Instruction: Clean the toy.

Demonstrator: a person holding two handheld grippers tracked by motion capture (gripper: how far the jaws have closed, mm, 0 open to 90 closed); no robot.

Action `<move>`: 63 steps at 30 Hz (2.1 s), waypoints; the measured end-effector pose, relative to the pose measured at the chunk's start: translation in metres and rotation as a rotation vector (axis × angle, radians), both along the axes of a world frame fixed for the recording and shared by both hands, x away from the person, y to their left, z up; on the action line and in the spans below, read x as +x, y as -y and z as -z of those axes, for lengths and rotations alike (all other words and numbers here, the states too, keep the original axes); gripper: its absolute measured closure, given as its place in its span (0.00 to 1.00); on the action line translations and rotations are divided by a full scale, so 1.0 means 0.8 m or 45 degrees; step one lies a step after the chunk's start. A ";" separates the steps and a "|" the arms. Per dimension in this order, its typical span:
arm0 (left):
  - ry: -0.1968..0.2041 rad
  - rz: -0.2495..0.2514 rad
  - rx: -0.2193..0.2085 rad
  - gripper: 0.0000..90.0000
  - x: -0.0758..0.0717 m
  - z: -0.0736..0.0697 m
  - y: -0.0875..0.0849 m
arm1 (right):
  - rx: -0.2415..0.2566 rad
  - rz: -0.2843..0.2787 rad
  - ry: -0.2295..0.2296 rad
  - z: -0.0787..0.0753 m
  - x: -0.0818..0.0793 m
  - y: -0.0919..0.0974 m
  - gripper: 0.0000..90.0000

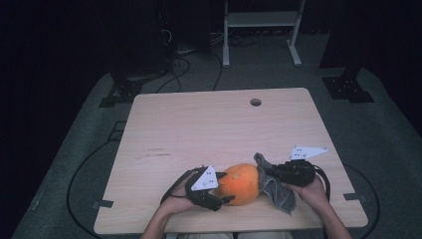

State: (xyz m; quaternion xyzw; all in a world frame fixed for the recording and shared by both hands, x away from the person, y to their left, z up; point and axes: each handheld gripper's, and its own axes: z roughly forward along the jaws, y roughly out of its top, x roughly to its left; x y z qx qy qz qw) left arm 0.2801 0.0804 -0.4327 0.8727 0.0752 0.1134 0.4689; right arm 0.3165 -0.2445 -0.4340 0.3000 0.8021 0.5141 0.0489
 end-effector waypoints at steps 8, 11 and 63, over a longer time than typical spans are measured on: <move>0.003 0.003 -0.003 0.28 0.001 0.001 -0.002 | 0.026 -0.025 -0.047 0.006 0.006 -0.013 0.89; 0.001 0.002 -0.003 0.27 0.001 0.001 -0.002 | -0.024 0.004 -0.074 0.012 0.006 -0.006 0.89; 0.001 -0.058 -0.012 0.30 0.004 0.001 0.004 | -0.041 -0.114 0.163 -0.039 -0.032 -0.048 0.89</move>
